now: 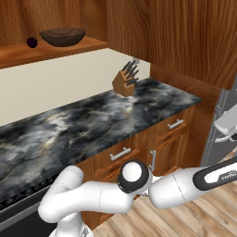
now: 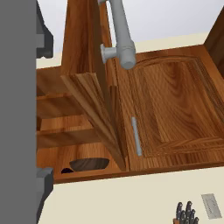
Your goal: Pick the mug and place it in the sink. Pick the bowl and place it in the open cabinet and then close the cabinet.
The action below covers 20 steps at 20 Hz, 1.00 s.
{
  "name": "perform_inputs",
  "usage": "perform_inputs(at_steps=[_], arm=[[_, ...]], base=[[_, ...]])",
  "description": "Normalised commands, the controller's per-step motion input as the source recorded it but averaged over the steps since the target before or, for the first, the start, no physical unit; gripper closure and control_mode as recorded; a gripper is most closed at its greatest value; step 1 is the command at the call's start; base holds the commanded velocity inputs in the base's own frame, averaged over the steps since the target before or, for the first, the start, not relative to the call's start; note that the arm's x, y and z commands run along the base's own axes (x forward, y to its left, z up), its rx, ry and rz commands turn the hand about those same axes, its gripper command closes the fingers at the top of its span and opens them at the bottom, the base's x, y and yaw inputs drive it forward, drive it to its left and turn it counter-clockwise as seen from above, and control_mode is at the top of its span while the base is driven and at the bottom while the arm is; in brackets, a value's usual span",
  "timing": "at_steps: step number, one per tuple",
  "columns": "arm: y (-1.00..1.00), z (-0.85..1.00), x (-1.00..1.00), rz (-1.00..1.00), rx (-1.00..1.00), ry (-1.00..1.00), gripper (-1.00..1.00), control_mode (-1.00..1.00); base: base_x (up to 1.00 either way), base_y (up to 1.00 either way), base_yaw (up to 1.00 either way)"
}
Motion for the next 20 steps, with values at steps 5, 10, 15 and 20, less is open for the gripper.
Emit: perform_inputs(at_steps=[5,10,15,20], arm=[[-0.58,0.0,0.34,0.0,0.0,0.0,-1.0,-1.0],[-0.58,0.0,0.27,0.0,0.0,0.0,-1.0,-1.0],[-0.65,0.0,0.05,0.0,0.0,0.0,-1.0,-1.0],[-0.52,0.0,0.11,0.01,0.0,-0.03,-1.0,-1.0]], base=[[0.0,0.0,0.0],[0.0,0.0,0.0],[0.0,0.0,0.0],[0.0,0.0,0.0]])
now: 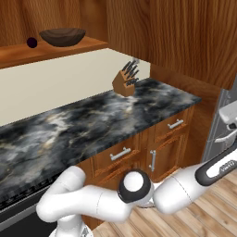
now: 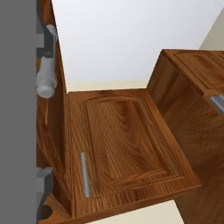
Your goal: Pick the mug and place it in the sink. Pick the bowl and place it in the open cabinet and then close the cabinet.
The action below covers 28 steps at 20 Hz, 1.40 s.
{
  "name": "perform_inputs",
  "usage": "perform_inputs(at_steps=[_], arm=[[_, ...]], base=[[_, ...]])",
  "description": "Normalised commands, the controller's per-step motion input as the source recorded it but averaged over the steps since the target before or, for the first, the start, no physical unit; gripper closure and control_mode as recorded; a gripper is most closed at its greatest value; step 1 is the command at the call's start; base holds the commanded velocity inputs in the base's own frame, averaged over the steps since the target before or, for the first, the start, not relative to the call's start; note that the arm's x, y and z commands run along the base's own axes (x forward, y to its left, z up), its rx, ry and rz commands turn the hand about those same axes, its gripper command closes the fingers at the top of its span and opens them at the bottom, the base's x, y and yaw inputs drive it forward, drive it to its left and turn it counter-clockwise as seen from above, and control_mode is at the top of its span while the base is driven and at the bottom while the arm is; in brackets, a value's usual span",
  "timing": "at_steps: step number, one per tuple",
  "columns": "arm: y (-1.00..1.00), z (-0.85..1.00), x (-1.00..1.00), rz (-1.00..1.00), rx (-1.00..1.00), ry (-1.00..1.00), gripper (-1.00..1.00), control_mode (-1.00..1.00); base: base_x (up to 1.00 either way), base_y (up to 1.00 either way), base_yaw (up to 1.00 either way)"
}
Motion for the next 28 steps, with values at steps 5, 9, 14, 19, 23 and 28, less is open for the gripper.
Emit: perform_inputs(at_steps=[5,9,14,19,23,28], arm=[[-0.29,0.07,0.08,0.05,0.0,-0.11,-1.0,-1.0],[-0.26,0.0,0.0,0.07,0.0,-0.12,-1.0,-1.0],[-0.4,0.03,0.0,0.11,0.0,-0.14,-1.0,-1.0],[-0.2,0.09,0.0,0.11,-0.02,-0.16,-1.0,-1.0],[-0.17,0.03,0.0,0.13,0.0,-0.17,-1.0,-1.0],[-0.15,0.0,-0.06,0.14,0.0,-0.2,-1.0,-1.0]], base=[[0.0,0.0,0.0],[0.0,0.0,0.0],[0.0,0.0,0.0],[0.0,0.0,0.0],[0.0,0.0,0.0],[0.0,0.0,0.0]])
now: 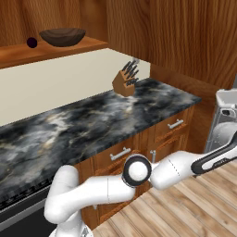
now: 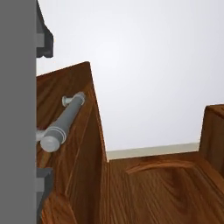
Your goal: Pick the mug and place it in the sink. Pick the bowl and place it in the open cabinet and then close the cabinet.
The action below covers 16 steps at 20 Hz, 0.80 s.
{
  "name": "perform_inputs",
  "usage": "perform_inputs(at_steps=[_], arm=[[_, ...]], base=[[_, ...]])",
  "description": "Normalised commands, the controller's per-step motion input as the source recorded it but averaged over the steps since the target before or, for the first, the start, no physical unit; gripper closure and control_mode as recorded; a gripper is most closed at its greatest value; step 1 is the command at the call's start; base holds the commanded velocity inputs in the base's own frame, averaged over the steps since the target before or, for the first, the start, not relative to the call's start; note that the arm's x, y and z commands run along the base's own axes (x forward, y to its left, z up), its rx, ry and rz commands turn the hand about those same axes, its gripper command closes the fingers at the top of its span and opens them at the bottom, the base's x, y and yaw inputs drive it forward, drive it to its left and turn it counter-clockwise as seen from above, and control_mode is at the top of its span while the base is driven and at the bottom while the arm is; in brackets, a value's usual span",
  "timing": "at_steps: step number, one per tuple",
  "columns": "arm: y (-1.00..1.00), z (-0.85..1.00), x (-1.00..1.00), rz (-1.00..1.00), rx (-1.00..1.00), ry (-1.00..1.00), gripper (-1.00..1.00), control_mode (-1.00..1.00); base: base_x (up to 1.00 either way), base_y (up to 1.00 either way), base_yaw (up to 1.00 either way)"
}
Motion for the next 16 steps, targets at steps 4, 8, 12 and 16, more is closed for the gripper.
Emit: perform_inputs(at_steps=[4,8,12,16], arm=[[-0.06,0.0,-0.14,0.15,0.0,-0.23,-1.0,-1.0],[-0.01,0.0,-0.13,0.15,-0.04,-0.27,-1.0,-1.0],[0.0,0.0,-0.24,0.13,-0.1,-0.3,-1.0,-1.0],[0.0,0.0,-0.38,0.11,-0.14,-0.35,-1.0,-1.0]], base=[[0.0,0.0,0.0],[0.0,0.0,0.0],[0.0,0.0,0.0],[0.0,0.0,0.0]])
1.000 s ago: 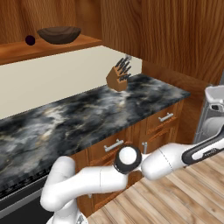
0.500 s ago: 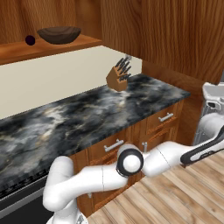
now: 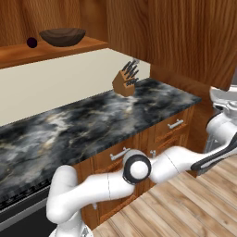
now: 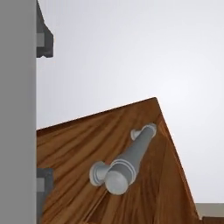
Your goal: Pick the mug and place it in the sink. Pick the bowl and place it in the open cabinet and then close the cabinet.
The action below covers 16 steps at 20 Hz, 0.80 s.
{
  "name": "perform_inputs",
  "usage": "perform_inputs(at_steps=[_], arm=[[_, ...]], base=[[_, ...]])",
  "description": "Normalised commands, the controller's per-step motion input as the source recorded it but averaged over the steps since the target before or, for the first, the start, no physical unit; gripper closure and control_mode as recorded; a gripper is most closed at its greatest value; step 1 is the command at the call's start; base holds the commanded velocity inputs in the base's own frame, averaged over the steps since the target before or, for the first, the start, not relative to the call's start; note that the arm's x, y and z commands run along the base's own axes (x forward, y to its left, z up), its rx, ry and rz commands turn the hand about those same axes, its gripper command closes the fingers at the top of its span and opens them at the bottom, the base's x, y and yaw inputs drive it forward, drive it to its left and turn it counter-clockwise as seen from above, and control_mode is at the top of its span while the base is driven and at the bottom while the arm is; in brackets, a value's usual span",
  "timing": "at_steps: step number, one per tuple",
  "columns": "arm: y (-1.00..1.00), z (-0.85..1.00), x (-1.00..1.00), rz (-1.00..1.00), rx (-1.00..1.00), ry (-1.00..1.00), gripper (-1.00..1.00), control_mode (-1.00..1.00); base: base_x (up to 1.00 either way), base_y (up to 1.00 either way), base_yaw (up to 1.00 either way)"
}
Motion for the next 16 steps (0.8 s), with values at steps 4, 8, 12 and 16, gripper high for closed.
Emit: perform_inputs(at_steps=[4,8,12,16], arm=[[0.0,0.0,-0.54,0.09,-0.18,-0.37,-1.0,-1.0],[0.2,-0.02,-0.68,0.03,-0.25,-0.4,-1.0,-1.0],[0.94,-0.65,-0.99,0.0,-0.63,-0.41,-1.0,-1.0],[1.0,-1.0,-0.57,-0.1,-0.83,-0.2,-1.0,-1.0]], base=[[0.0,0.0,0.0],[0.0,0.0,0.0],[0.0,0.0,0.0],[0.0,0.0,0.0]])
